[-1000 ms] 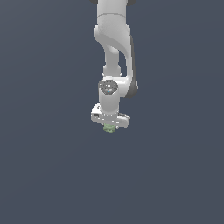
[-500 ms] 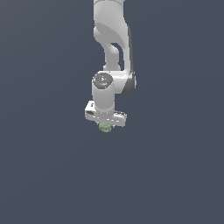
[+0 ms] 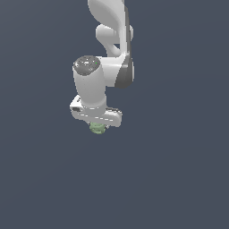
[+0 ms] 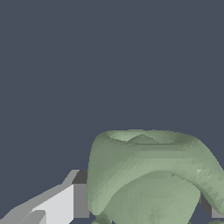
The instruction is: Pick up the object and move it to a goal position.
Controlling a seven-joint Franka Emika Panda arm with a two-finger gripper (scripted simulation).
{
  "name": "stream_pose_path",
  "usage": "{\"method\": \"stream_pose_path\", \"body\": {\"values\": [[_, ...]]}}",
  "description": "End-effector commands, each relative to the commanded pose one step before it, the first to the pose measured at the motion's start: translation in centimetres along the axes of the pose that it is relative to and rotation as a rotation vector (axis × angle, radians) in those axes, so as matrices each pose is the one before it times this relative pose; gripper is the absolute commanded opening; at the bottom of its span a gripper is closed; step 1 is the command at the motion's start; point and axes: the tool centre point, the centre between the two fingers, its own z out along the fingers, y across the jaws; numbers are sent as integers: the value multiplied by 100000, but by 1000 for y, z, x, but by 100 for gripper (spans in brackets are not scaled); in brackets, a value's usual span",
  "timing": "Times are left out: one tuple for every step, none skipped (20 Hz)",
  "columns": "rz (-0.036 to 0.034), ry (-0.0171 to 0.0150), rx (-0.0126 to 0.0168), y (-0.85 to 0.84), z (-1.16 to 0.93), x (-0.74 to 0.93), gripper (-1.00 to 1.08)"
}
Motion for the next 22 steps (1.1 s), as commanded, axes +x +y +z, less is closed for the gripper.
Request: {"method": "stream_pose_path", "body": {"values": [[-25, -44, -7, 849, -2280, 1250, -100], [0, 0, 0, 317, -855, 498, -100], [0, 0, 0, 303, -818, 480, -100], [0, 0, 0, 290, -784, 463, -100], [-14, -39, -25, 263, -725, 456, -100], [0, 0, 0, 267, -723, 434, -100], [0, 0, 0, 256, -695, 421, -100], [0, 0, 0, 246, -669, 408, -100], [0, 0, 0, 237, -644, 396, -100], [0, 0, 0, 228, -620, 385, -100], [0, 0, 0, 215, -587, 368, -100], [0, 0, 0, 197, -539, 340, -100], [0, 0, 0, 180, -492, 314, -100], [0, 0, 0, 163, -448, 289, -100], [0, 0, 0, 148, -407, 266, -100], [0, 0, 0, 133, -369, 244, -100], [0, 0, 0, 120, -334, 223, -100], [0, 0, 0, 108, -301, 203, -100], [0, 0, 0, 97, -270, 184, -100], [0, 0, 0, 85, -240, 165, -100], [0, 0, 0, 75, -211, 148, -100], [0, 0, 0, 64, -183, 131, -100]]}}
